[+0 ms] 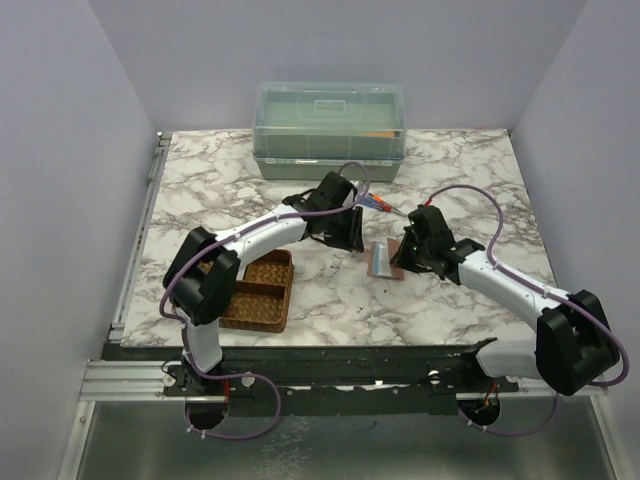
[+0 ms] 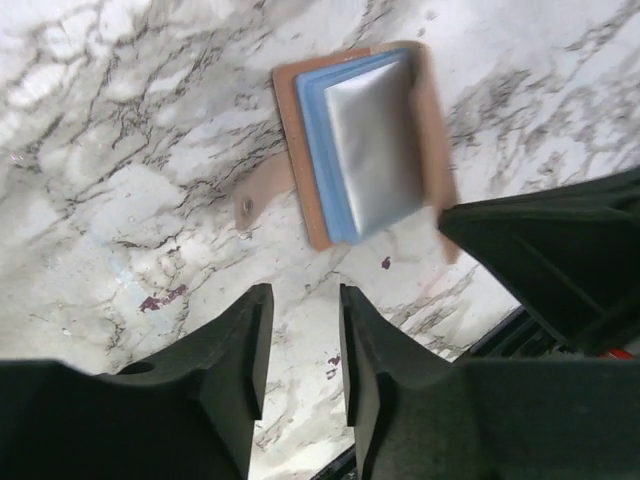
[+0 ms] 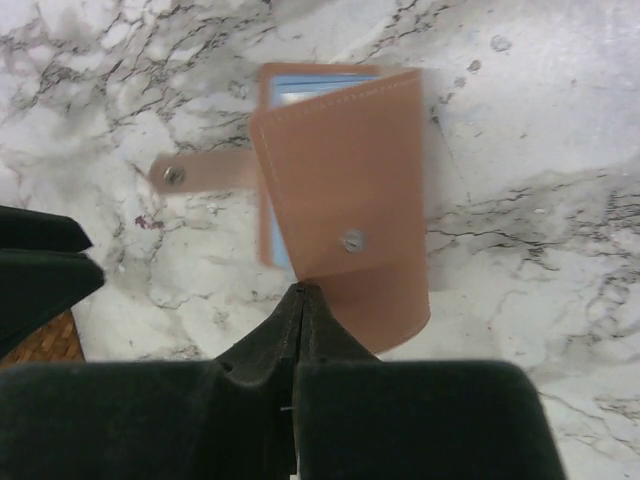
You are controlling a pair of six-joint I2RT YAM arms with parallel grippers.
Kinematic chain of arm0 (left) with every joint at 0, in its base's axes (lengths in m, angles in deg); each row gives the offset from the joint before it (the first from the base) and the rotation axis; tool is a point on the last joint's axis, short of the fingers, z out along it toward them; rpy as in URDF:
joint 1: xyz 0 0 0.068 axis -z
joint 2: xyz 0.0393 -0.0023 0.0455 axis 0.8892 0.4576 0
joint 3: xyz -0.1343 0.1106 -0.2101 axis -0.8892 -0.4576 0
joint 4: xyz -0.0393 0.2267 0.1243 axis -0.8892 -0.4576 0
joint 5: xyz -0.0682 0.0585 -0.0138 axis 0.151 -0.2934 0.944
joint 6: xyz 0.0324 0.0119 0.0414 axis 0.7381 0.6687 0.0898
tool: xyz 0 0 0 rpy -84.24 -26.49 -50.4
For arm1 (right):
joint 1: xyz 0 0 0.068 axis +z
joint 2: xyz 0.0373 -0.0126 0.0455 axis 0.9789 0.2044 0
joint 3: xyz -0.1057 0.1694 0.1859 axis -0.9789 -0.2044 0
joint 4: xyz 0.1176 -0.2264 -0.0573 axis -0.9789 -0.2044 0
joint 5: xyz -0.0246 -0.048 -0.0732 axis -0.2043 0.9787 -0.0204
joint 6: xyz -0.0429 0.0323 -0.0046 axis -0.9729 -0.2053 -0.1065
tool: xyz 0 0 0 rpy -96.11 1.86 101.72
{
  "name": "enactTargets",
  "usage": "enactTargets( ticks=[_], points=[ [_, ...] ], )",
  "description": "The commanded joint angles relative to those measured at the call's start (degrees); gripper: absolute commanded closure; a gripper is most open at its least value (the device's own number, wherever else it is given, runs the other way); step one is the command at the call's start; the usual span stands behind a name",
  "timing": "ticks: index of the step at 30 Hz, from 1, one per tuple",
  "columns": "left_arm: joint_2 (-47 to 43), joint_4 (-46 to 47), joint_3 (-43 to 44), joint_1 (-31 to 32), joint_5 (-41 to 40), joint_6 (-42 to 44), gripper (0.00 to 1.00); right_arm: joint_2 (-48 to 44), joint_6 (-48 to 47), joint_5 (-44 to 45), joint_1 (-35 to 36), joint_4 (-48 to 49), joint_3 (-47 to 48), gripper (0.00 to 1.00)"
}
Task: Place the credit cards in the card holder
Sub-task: Open the card holder at the center of the board.
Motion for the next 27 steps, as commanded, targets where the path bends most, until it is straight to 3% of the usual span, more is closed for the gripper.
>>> enactTargets(
  ticks=[1,6,9,12,17,19,22,24,25,27],
  points=[
    [-8.2,6.7,-3.6,-0.3,0.5,2.9,0.59,-0.2,0.2,-5.8,0.1,2.7,-1.8,1.0],
    [-6.7,10.3,-4.2,-0.5,8.9,0.9,0.58,-2.0,0.3,-6.6,0.0,4.0,-3.0,1.0],
    [-2.8,12.5,-4.4,-0.5,13.6,-2.1,0.7,-1.7,1.0,-6.8,0.1,3.4,-2.8,1.0],
    [0.4,13.5,-3.7,-0.5,16.3,-4.0,0.72,-1.7,0.9,-4.5,0.1,2.5,-2.4,0.97],
    [1.6,15.0,-4.2,-0.4,16.3,-5.4,0.72,0.2,-2.6,0.4,0.5,-2.5,2.0,0.49],
    [1.0,14.9,-4.6,-0.5,15.4,-5.3,0.72,2.1,-4.1,2.3,1.4,-4.8,4.4,0.38],
    [0.6,14.7,-4.6,-0.5,14.6,-5.4,0.7,5.9,-5.3,3.0,2.1,-5.5,6.7,0.29],
    [0.4,13.9,-4.7,-0.7,13.2,-5.4,0.7,8.3,-5.0,4.4,2.7,-6.0,7.9,0.06],
    [0.4,13.3,-4.6,-0.8,12.4,-5.3,0.7,9.5,-4.8,5.4,2.8,-6.2,8.4,0.02],
    [0.3,12.3,-4.4,-1.2,11.1,-5.1,0.7,11.7,-3.8,8.0,3.2,-7.3,9.2,0.04]
  ],
)
